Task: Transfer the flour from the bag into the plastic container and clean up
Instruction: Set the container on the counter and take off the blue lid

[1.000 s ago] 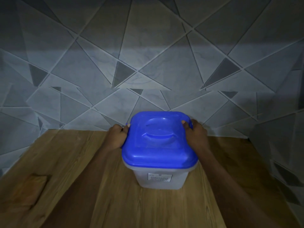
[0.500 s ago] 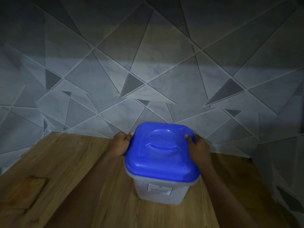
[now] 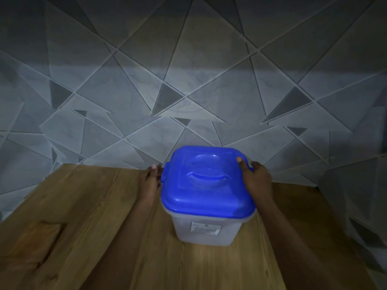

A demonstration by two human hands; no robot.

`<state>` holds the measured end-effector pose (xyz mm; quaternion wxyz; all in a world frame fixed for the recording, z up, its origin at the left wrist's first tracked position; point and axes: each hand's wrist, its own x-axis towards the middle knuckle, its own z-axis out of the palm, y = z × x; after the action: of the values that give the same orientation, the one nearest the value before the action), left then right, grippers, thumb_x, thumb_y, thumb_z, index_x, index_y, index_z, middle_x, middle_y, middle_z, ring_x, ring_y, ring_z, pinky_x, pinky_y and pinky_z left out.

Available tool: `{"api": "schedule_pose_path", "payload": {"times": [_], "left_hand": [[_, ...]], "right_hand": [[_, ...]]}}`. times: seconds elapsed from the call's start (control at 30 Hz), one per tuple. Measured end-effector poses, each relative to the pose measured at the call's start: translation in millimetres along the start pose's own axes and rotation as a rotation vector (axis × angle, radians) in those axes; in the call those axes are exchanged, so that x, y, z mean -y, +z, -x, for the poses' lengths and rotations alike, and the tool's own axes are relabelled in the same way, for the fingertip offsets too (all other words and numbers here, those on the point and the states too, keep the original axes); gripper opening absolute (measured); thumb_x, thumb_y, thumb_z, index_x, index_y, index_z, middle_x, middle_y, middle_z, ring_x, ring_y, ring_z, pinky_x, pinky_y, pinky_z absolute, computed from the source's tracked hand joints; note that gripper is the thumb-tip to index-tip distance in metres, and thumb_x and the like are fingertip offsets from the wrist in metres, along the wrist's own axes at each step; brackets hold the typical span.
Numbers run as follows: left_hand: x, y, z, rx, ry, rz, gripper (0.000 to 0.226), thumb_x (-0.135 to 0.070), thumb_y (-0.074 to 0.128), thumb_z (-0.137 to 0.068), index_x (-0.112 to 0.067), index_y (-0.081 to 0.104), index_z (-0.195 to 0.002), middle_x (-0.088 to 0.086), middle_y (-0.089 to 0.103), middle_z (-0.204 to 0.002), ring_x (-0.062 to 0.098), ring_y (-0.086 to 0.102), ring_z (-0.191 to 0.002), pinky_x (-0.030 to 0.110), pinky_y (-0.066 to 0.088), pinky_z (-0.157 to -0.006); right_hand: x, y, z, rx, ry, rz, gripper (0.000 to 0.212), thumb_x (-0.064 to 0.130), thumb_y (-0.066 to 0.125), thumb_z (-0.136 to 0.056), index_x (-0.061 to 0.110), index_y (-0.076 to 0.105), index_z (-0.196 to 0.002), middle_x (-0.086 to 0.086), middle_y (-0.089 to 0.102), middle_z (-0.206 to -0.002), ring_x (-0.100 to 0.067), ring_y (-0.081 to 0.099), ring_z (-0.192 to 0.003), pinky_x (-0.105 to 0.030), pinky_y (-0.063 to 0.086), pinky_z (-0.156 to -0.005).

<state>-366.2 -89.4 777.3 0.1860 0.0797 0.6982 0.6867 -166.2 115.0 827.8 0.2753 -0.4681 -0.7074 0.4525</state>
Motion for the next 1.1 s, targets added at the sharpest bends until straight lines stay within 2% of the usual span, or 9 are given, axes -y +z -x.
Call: {"api": "schedule_pose_path", "payload": {"times": [0.1, 0.23, 0.4, 0.53, 0.77, 0.9, 0.97, 1.03, 1.1], "left_hand": [[-8, 14, 16, 0.326, -0.081, 0.270, 0.053, -0.052, 0.043, -0.101, -0.008, 0.066, -0.118, 0.011, 0.071, -0.114, 0.026, 0.068, -0.103, 0.041, 0.057, -0.088], [-7, 21, 11, 0.332, -0.119, 0.318, 0.065, -0.062, 0.056, -0.090, -0.013, 0.058, -0.133, 0.014, 0.064, -0.130, 0.032, 0.063, -0.117, 0.050, 0.052, -0.097], [-2, 20, 1, 0.308, -0.172, 0.347, 0.080, -0.074, 0.064, -0.076, -0.022, 0.056, -0.137, 0.011, 0.059, -0.137, 0.033, 0.058, -0.125, 0.056, 0.043, -0.106], [34, 15, -42, 0.280, -0.121, 0.299, 0.074, -0.081, 0.058, -0.075, -0.039, 0.055, -0.136, -0.004, 0.047, -0.150, 0.026, 0.039, -0.142, 0.053, 0.035, -0.113], [-50, 40, 33, 0.257, 0.041, 0.336, 0.074, -0.065, 0.069, -0.078, -0.013, 0.060, -0.131, 0.016, 0.062, -0.131, 0.038, 0.058, -0.122, 0.060, 0.043, -0.105], [-78, 68, 54, 0.293, 0.118, 0.341, 0.044, -0.051, 0.052, -0.095, -0.011, 0.070, -0.088, 0.010, 0.071, -0.089, 0.026, 0.069, -0.081, 0.035, 0.058, -0.074], [-85, 91, 64, 0.266, 0.120, 0.352, 0.036, -0.042, 0.055, -0.096, -0.008, 0.062, -0.088, 0.009, 0.064, -0.084, 0.023, 0.062, -0.074, 0.030, 0.053, -0.070], [-87, 115, 72, 0.171, 0.113, 0.349, 0.023, -0.027, 0.062, -0.092, -0.005, 0.063, -0.100, 0.013, 0.064, -0.089, 0.024, 0.062, -0.079, 0.034, 0.053, -0.074], [-84, 137, 75, 0.075, 0.064, 0.376, 0.011, -0.013, 0.065, -0.082, -0.003, 0.066, -0.088, 0.013, 0.064, -0.082, 0.025, 0.061, -0.076, 0.033, 0.053, -0.068]], "right_hand": [[-2, 1, 4, 0.026, 0.022, -0.059, 0.064, 0.064, 0.047, -0.095, 0.003, 0.067, -0.102, -0.009, 0.069, -0.091, -0.024, 0.066, -0.088, -0.024, 0.043, -0.063], [0, 5, -1, 0.076, 0.086, -0.149, 0.094, 0.088, 0.052, -0.068, 0.007, 0.067, -0.114, -0.012, 0.070, -0.111, -0.031, 0.067, -0.101, -0.042, 0.055, -0.087], [7, 1, -4, 0.116, 0.218, -0.393, 0.042, 0.041, 0.081, -0.077, 0.007, 0.073, -0.099, -0.008, 0.076, -0.096, -0.029, 0.072, -0.090, -0.048, 0.059, -0.089], [9, -5, -3, 0.138, 0.197, -0.445, 0.043, 0.029, 0.086, -0.073, 0.002, 0.071, -0.102, -0.010, 0.077, -0.093, -0.030, 0.074, -0.085, -0.045, 0.062, -0.079], [17, -42, -10, 0.069, 0.000, -0.655, 0.020, 0.012, 0.081, -0.081, 0.011, 0.070, -0.097, -0.002, 0.072, -0.091, -0.014, 0.071, -0.080, -0.032, 0.059, -0.077], [-5, -72, -25, 0.012, 0.076, -0.788, 0.029, 0.003, 0.072, -0.087, -0.001, 0.068, -0.115, -0.017, 0.071, -0.108, -0.029, 0.069, -0.096, -0.042, 0.057, -0.089], [-24, -89, -33, 0.008, 0.133, -0.877, 0.031, -0.003, 0.063, -0.089, -0.003, 0.066, -0.119, -0.020, 0.071, -0.113, -0.032, 0.070, -0.102, -0.044, 0.058, -0.091], [-44, -107, -35, -0.055, 0.166, -0.952, 0.027, -0.007, 0.057, -0.090, -0.003, 0.067, -0.115, -0.018, 0.073, -0.106, -0.027, 0.072, -0.093, -0.035, 0.061, -0.079], [-61, -124, -33, -0.128, 0.169, -1.046, 0.021, -0.010, 0.054, -0.091, 0.001, 0.066, -0.105, -0.010, 0.072, -0.089, -0.018, 0.070, -0.076, -0.027, 0.060, -0.064]]}}
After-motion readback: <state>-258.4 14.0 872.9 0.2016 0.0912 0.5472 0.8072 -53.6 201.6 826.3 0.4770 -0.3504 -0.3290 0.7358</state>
